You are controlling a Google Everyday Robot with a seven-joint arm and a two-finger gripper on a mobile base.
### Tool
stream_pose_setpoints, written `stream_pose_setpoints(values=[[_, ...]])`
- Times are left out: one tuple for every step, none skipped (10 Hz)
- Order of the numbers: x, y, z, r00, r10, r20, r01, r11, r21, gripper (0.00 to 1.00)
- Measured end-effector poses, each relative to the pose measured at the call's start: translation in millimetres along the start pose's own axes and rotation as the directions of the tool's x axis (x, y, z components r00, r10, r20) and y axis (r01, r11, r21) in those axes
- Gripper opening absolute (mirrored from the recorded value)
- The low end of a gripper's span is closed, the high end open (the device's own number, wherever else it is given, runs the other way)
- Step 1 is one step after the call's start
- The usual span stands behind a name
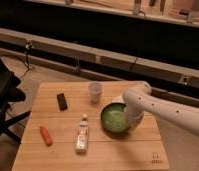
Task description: Drag the ceramic bowl in a circle
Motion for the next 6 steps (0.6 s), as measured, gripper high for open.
stream_pose_setpoints(values=[[-2.0,-2.2,-2.9,1.000,-0.016,-0.003,0.016,1.000,0.010,0.01],[-6.3,-9.1,-7.0,0.999,-0.049,-0.003,0.049,0.998,0.026,0.01],[-17.7,-19.2,-11.9,0.996,-0.091,-0.003,0.091,0.995,0.042,0.01],[-28.2,-26.4,-14.5,0.993,-0.121,-0.004,0.121,0.992,0.047,0.01],[-35.1,-31.0,-15.2,0.990,-0.139,-0.004,0.139,0.989,0.047,0.01],[-38.5,-30.2,-14.2,0.989,-0.147,0.000,0.146,0.989,0.037,0.01]])
